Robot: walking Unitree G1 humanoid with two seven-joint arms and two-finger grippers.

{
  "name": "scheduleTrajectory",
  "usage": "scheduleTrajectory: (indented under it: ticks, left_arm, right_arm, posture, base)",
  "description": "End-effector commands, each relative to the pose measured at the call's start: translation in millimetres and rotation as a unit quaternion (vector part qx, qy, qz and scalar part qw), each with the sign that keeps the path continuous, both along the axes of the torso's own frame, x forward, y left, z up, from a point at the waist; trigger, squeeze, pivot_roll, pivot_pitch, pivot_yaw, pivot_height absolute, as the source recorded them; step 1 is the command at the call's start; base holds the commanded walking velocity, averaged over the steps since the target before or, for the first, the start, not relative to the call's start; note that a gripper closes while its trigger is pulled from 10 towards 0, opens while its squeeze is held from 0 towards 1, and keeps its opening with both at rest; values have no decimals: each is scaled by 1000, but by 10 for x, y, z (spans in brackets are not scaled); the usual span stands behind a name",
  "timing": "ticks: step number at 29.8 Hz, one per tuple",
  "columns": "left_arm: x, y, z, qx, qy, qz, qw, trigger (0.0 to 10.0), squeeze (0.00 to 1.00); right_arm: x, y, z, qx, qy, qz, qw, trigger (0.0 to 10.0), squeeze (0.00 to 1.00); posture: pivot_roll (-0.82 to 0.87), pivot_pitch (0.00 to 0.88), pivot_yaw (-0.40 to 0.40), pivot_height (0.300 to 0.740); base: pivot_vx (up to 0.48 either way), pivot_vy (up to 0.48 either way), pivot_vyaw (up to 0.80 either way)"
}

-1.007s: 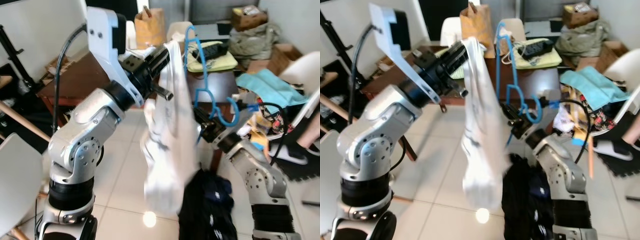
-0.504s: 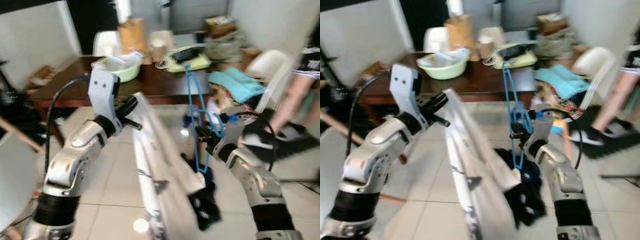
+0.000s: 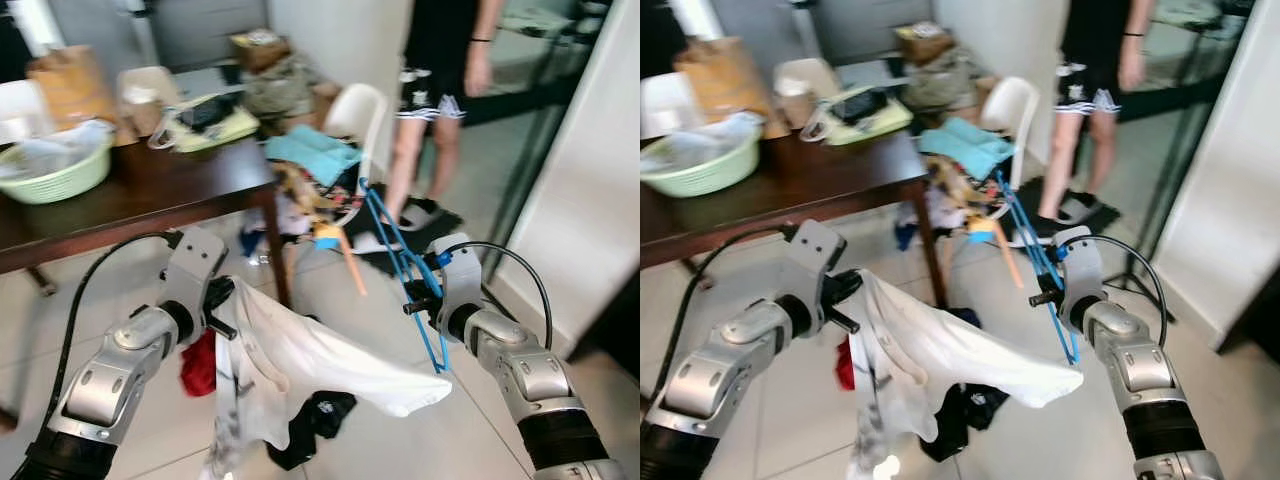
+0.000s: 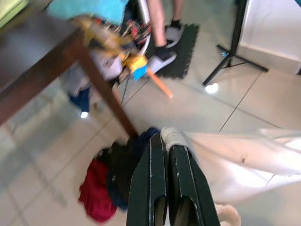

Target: Hang hanger

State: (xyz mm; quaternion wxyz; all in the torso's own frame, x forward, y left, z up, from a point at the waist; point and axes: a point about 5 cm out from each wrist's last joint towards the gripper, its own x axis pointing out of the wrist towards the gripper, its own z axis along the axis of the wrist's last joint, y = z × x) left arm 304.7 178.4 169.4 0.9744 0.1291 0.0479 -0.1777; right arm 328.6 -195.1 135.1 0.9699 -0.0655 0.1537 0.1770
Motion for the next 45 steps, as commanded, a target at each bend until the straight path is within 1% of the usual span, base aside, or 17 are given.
scheduleTrajectory:
  ticks: [1,5,11,16,17,20,22,25,28,29,32,34,36,37,40,42,45]
  left_arm:
    - [17,44,104,3,-33,5,999,10000,0]
    - [1,-17,154,-8,-62,-15,998,10000,0]
    - [-33,-38,113,-11,-74,-23,997,10000,0]
    - [-40,-8,298,-51,-108,-37,992,10000,0]
    - [-53,-31,370,-64,-118,-56,989,10000,0]
    - [-71,-71,494,-81,-135,-88,984,10000,0]
    - [-71,-71,500,-82,-137,-89,983,10000,0]
    - [-44,-36,505,-75,-143,-75,984,10000,0]
    - [34,78,533,-76,-151,-37,985,10000,0]
    - [137,198,582,-87,-158,17,983,10000,0]
    - [137,198,582,-87,-158,17,983,10000,0]
    - [294,354,638,-118,-156,103,975,10000,0]
    - [294,354,638,-118,-156,103,975,10000,0]
    - [352,390,645,-136,-148,138,970,10000,0]
    - [436,378,600,-191,-108,189,957,10000,0]
    - [436,378,600,-191,-108,189,957,10000,0]
    - [475,243,583,-227,-90,173,954,10000,0]
  right_arm:
    - [-13,17,20,-5,-1,21,1000,10000,0]
    - [-45,21,59,-5,-5,57,998,10000,0]
    - [-146,42,41,-2,1,103,995,10000,0]
    - [-128,-83,53,1,6,89,996,10000,0]
    - [-143,-83,59,13,12,102,995,10000,0]
    - [-270,-92,20,-22,30,169,985,10000,0]
    - [-283,-96,15,-27,31,175,984,10000,0]
    - [-289,-140,30,-22,32,170,985,10000,0]
    - [-310,-272,99,-15,31,162,986,10000,0]
    - [-426,-412,149,-26,42,180,982,10000,0]
    - [-426,-412,149,-26,42,180,982,10000,0]
    - [-696,-598,198,-54,83,230,968,10000,0]
    - [-696,-598,198,-54,83,230,968,10000,0]
    - [-827,-649,200,-70,111,251,959,10000,0]
    - [-1029,-575,200,-83,150,298,939,10000,0]
    - [-1029,-575,200,-83,150,298,939,10000,0]
    - [-1022,-328,237,-78,131,335,930,10000,0]
  posture:
    - [-123,0,54,736]
    - [-128,0,57,736]
    - [-130,0,63,736]
    - [-129,0,65,736]
    - [-126,0,63,736]
    - [-124,0,66,736]
    - [-124,0,66,736]
    - [-124,0,67,736]
    - [-131,0,75,736]
    - [-145,0,83,736]
    - [-145,0,83,736]
    - [-162,0,91,736]
    - [-162,0,91,736]
    - [-170,0,96,736]
    - [-176,0,101,736]
    - [-176,0,101,736]
    - [-178,0,103,736]
  base:
    - [0,0,-788]
    - [0,0,-788]
    - [0,0,-788]
    - [0,0,-790]
    - [0,0,-788]
    - [0,0,-788]
    - [0,0,-788]
    - [0,0,-788]
    - [0,0,-781]
    - [0,0,-781]
    - [0,0,-781]
    - [0,0,-775]
    - [0,0,-769]
    - [0,0,-763]
    - [0,0,-756]
    - [0,0,-756]
    - [0,0,-756]
